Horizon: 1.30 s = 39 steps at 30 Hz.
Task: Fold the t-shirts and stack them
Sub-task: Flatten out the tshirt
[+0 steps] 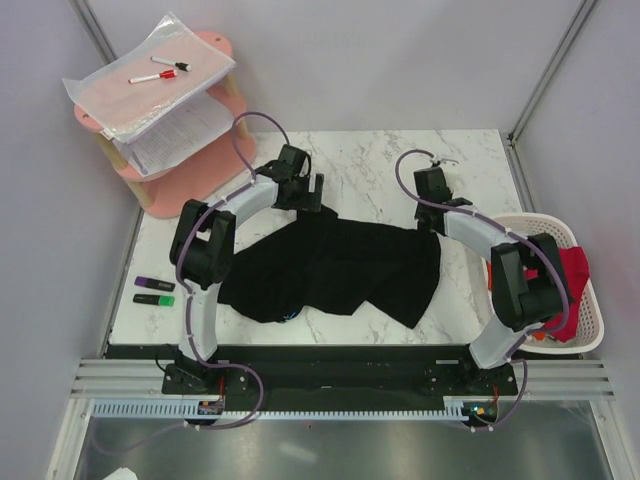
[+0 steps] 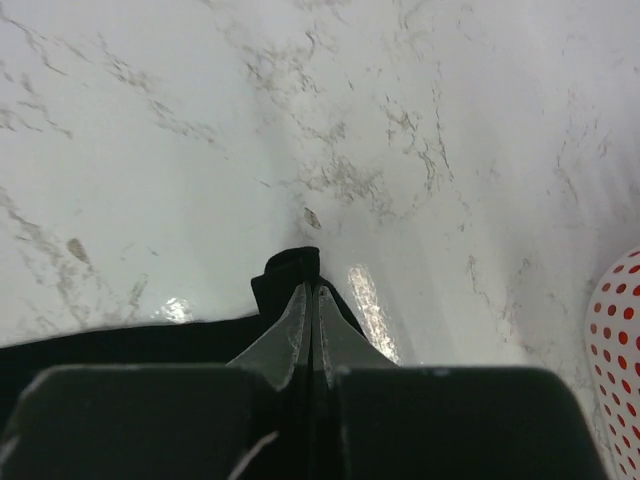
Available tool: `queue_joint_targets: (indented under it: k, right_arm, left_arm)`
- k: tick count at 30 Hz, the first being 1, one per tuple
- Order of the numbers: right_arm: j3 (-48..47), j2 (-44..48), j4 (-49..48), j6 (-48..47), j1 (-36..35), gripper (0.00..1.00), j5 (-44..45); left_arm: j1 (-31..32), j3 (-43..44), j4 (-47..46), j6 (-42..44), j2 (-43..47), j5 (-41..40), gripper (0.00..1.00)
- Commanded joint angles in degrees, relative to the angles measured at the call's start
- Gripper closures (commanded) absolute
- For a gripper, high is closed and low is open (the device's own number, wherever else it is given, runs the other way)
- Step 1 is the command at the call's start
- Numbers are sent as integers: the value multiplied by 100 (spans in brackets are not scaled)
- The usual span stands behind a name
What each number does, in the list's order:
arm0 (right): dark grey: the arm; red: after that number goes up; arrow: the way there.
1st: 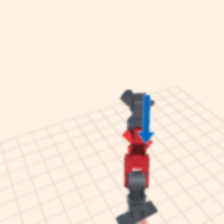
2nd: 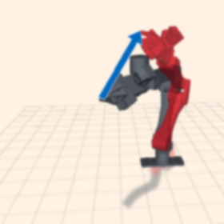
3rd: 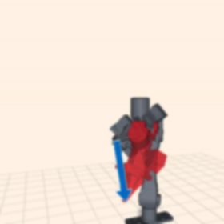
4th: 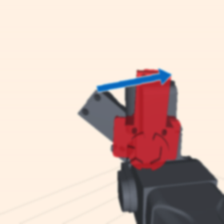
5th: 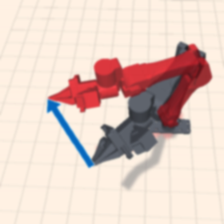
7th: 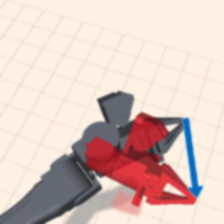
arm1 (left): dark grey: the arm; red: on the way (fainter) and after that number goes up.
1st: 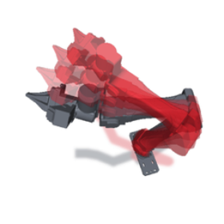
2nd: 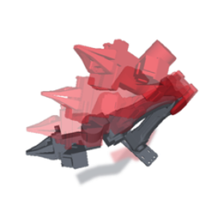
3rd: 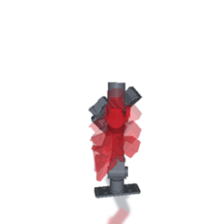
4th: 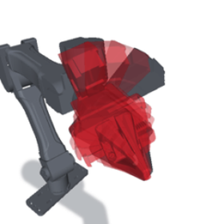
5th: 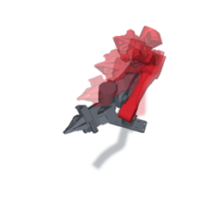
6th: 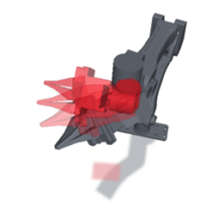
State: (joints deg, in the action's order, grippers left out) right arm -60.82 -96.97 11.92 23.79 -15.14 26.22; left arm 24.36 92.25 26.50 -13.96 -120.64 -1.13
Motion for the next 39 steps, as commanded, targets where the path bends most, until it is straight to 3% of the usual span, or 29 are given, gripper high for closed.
queue_joint_targets:
  k: [1, 4, 5, 6, 7, 8, 16, 21, 25, 31, 34, 35, 36, 39]
  right_arm:
    - [-299, 556, -322, -59, 11, 100, -336]
    - [-387, 732, -348, -94, 11, 100, -433]
    - [-439, 793, -340, -120, 19, 100, -442]
    - [-466, 811, -340, -129, 11, 100, -442]
    - [-484, 837, -340, -173, 19, 100, -451]
    - [-527, 855, -348, -173, 11, 100, -442]
    - [-449, 1092, -349, -191, 19, 100, -565]
    - [-229, 1338, -357, -182, 11, 100, -662]
    - [-18, 1418, -375, -182, 19, 100, -688]
    - [70, 1295, -270, -182, 28, 100, -583]
    - [18, 1216, -252, -191, 28, 100, -600]
    - [17, 1172, -252, -191, 20, 100, -609]
    - [17, 1154, -252, -182, 28, 100, -609]
    - [-9, 1057, -261, -182, 19, 100, -662]
  left_arm:
    - [25, 469, 127, 235, -267, 570, 8]
    - [25, 566, 215, 262, -364, 526, 40]
    - [16, 575, 215, 262, -364, 526, 67]
    - [16, 584, 215, 288, -355, 517, 80]
    - [16, 593, 215, 297, -338, 465, 92]
    - [7, 619, 250, 306, -320, 403, 98]
    - [-239, 303, 277, 121, 689, -326, 98]
    - [-46, -706, 58, -133, 2014, -134, 98]
    - [786, -1699, -57, -379, 2597, -300, 98]
    - [1860, -2729, -66, -1126, 2554, 34, 98]
    - [1976, -2967, -57, -1206, 2764, -446, 46]
    - [1967, -3002, -66, -1162, 3000, -685, 7]
    - [1959, -2993, -75, -1119, 3124, -1122, 1]
    - [1801, -2888, -206, -838, 3459, -1399, 0]
